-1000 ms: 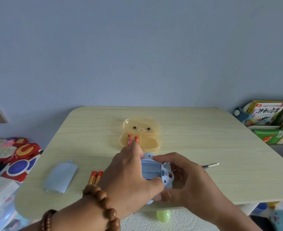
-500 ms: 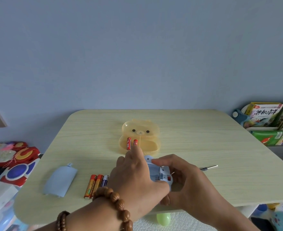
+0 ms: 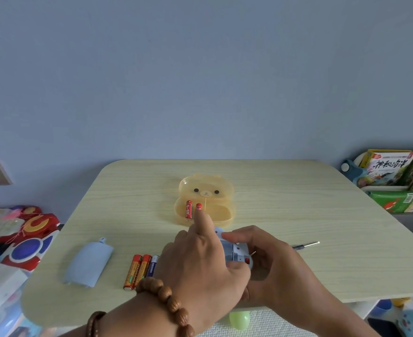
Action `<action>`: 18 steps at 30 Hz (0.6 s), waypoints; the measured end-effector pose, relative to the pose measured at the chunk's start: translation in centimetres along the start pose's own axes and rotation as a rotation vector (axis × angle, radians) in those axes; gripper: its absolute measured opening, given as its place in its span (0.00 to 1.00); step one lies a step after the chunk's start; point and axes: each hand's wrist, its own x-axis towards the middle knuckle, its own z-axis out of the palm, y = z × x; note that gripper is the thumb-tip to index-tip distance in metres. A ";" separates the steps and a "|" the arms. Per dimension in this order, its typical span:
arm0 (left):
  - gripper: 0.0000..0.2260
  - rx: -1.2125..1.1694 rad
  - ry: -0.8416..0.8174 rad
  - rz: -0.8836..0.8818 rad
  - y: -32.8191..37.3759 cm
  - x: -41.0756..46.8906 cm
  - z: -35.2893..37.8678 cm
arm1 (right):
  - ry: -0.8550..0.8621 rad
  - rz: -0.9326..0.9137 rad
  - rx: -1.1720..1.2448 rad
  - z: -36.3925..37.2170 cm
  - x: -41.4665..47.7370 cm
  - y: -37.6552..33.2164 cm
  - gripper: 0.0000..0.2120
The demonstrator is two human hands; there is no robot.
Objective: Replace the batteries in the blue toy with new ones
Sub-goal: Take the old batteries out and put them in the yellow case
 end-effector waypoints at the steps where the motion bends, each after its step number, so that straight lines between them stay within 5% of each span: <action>1: 0.18 0.023 0.011 0.021 0.0 -0.1 0.0 | 0.002 0.000 -0.003 0.0 0.0 0.0 0.32; 9: 0.09 0.199 -0.072 0.121 0.0 -0.9 -0.1 | 0.016 -0.035 -0.043 0.0 -0.2 -0.5 0.29; 18: 0.11 0.057 -0.180 0.150 -1.3 -0.9 -1.6 | 0.000 0.005 -0.049 -0.2 -0.3 -0.6 0.32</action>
